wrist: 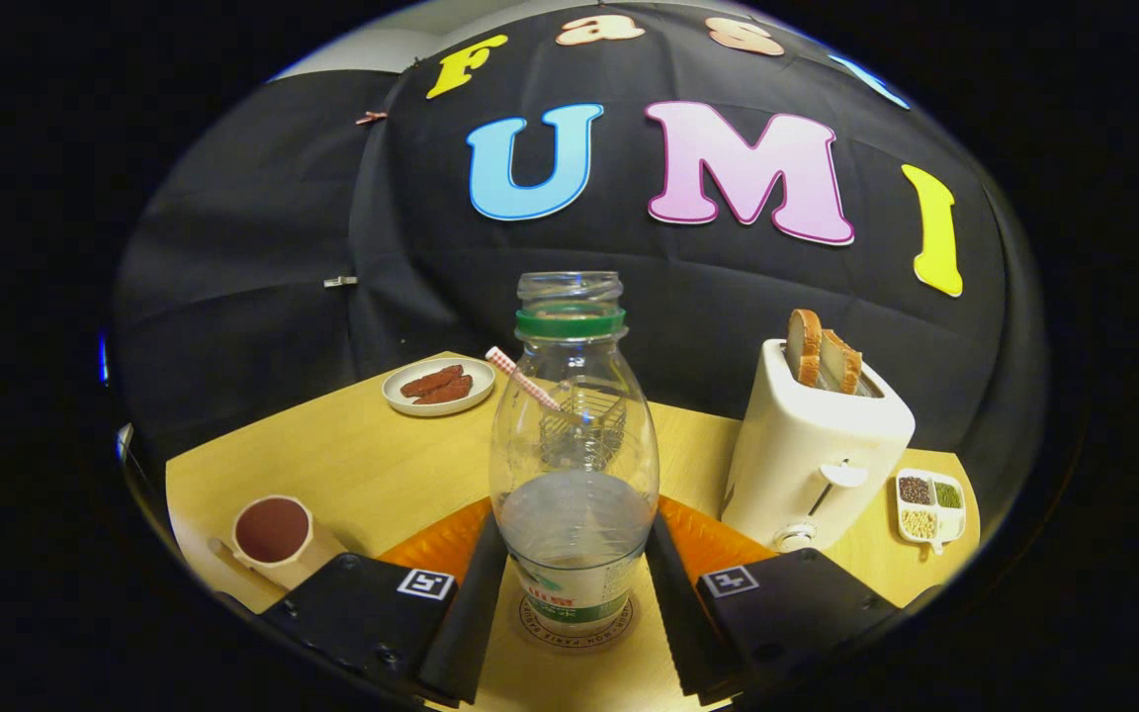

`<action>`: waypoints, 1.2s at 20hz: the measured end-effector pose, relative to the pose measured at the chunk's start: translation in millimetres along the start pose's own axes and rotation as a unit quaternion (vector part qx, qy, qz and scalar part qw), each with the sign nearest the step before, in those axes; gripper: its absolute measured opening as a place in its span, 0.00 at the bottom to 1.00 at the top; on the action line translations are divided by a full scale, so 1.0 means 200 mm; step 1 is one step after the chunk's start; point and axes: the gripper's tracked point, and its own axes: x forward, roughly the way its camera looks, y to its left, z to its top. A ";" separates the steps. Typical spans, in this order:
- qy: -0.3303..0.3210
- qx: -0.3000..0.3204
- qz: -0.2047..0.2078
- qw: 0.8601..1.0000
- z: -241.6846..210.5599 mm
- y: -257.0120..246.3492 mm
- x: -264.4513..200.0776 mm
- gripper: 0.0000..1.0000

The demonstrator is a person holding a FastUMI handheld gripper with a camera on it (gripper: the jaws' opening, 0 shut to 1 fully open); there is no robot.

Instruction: Take the bottle from table, then pour the juice into the cup, finally place the bottle on the coaster

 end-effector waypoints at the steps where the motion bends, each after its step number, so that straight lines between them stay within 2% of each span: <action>1: 0.000 -0.001 0.002 1.000 -0.02 0.00 0.00 0.76; 6: -0.004 0.022 0.009 1.000 -0.04 0.02 0.01 0.77; 14: 0.011 0.025 0.012 1.000 -0.07 0.03 0.00 0.80; 17: 0.009 0.027 0.010 1.000 -0.05 0.04 -0.01 0.99; 24: 0.018 0.040 -0.004 0.999 -0.02 0.02 -0.10 0.99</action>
